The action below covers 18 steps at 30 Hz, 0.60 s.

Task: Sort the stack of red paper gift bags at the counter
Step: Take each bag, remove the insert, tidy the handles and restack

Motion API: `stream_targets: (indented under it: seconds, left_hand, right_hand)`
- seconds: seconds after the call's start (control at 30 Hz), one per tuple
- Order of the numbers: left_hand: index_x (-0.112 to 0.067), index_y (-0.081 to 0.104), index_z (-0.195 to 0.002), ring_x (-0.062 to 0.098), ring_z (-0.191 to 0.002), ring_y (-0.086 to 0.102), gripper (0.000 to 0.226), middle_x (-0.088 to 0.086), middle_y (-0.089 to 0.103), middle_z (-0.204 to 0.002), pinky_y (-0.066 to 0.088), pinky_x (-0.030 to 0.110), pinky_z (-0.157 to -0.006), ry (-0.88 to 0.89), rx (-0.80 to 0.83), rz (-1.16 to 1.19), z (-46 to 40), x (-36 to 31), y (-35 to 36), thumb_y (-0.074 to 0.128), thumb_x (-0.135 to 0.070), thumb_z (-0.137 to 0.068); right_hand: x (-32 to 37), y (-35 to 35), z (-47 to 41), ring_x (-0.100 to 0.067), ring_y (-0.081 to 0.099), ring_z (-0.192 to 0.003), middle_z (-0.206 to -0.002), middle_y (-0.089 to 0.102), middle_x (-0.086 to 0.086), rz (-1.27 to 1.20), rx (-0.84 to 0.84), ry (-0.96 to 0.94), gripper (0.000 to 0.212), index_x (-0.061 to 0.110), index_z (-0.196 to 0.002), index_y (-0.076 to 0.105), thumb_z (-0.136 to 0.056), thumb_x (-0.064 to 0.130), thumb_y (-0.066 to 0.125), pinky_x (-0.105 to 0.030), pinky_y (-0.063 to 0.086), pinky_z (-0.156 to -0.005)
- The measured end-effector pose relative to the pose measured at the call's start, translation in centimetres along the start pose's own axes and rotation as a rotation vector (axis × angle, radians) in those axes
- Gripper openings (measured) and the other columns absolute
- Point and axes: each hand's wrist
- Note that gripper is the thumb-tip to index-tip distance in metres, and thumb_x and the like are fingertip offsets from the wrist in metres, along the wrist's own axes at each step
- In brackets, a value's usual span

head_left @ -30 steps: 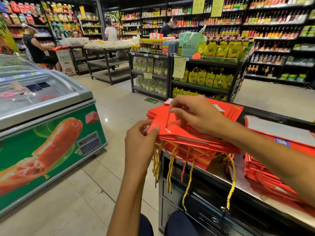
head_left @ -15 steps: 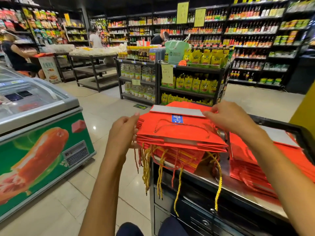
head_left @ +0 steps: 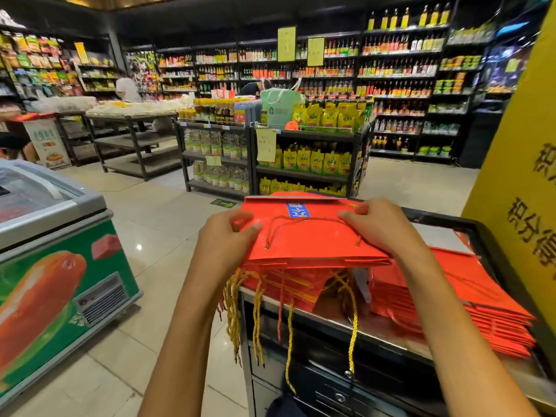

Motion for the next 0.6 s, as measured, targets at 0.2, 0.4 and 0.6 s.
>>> stream_targets:
  seconds: [0.2, 0.4, 0.6]
  left_hand:
    - [-0.004, 0.07, -0.124, 0.03, -0.112, 0.064, 0.033, 0.015, 0.069, -0.121, 0.049, 0.037, -0.092, 0.254, 0.143, -0.16, -0.7, -5.6, 6.6, 0.062, -0.027, -0.101]
    - [-0.002, 0.068, -0.109, 0.041, -0.113, 0.061, 0.031, 0.024, 0.069, -0.114, 0.05, 0.043, -0.088, 0.361, 0.342, -0.367, -1.7, -6.8, 17.2, 0.06, -0.031, -0.101]
    - [-0.005, 0.064, -0.122, 0.047, -0.118, 0.059, 0.034, 0.026, 0.061, -0.125, 0.05, 0.047, -0.094, 0.385, 0.425, -0.647, -0.2, -4.4, 22.1, 0.053, -0.031, -0.104]
  right_hand:
    - [-5.2, -8.3, 1.0, -0.034, 0.066, -0.093, -0.092, 0.074, -0.013, -0.064, -0.155, 0.108, 0.052, 0.012, -0.096, 0.078, -0.097, 0.058, 0.055, -0.035, 0.041, -0.071]
    - [-12.5, -10.9, 3.4, -0.026, 0.062, -0.084, -0.104, 0.072, -0.012, -0.036, 0.008, 0.292, 0.047, 0.013, -0.099, 0.07, -0.097, 0.058, 0.056, -0.028, 0.045, -0.067]
    - [-16.2, -7.7, 4.0, -0.017, 0.06, -0.059, -0.072, 0.069, -0.005, 0.166, 0.137, 0.476, 0.038, 0.014, -0.072, 0.062, -0.093, 0.044, 0.069, -0.023, 0.04, -0.049]
Point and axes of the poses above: each hand's wrist, its own z-axis away from the middle knuckle, its own y-axis out of the palm, x = y × z
